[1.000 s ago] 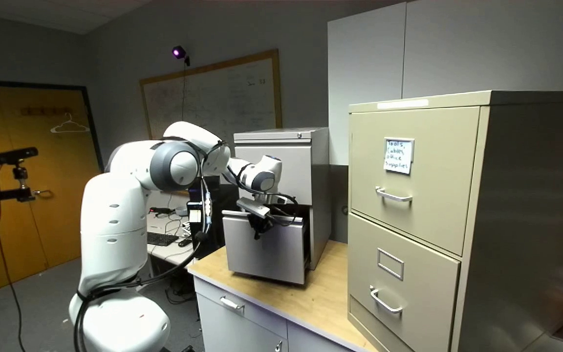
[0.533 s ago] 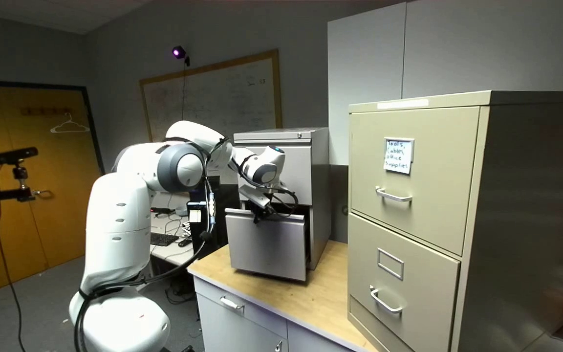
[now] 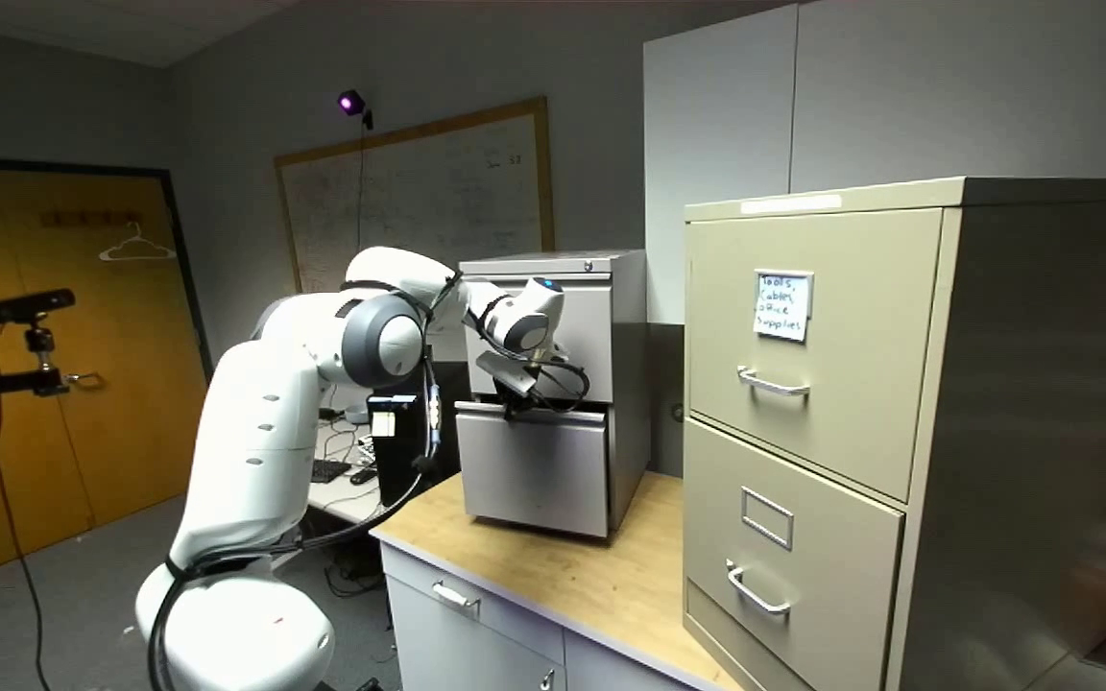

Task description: Close the bottom drawer of the left cabinet

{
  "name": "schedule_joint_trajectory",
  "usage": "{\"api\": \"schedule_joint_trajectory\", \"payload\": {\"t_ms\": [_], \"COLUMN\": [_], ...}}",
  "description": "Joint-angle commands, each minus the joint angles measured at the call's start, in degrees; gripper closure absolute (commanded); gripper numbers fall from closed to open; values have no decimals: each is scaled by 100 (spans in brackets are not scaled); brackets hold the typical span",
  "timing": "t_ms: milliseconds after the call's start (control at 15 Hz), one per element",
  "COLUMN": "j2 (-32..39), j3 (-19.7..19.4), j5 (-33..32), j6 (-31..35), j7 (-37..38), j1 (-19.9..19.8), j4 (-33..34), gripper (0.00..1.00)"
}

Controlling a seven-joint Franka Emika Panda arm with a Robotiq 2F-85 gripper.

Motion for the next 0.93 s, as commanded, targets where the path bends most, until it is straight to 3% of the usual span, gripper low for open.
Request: {"api": "schedule_joint_trajectory", "payload": {"t_ms": [0, 467, 867], "j2": [700, 1386, 1437], "j3": [166, 286, 308], "j5": [171, 48, 53], "j6": [36, 17, 21], "j7": [38, 155, 517], "j1": [-4, 41, 41], "j4": [1005, 2013, 2173], "gripper": [100, 100, 100]}}
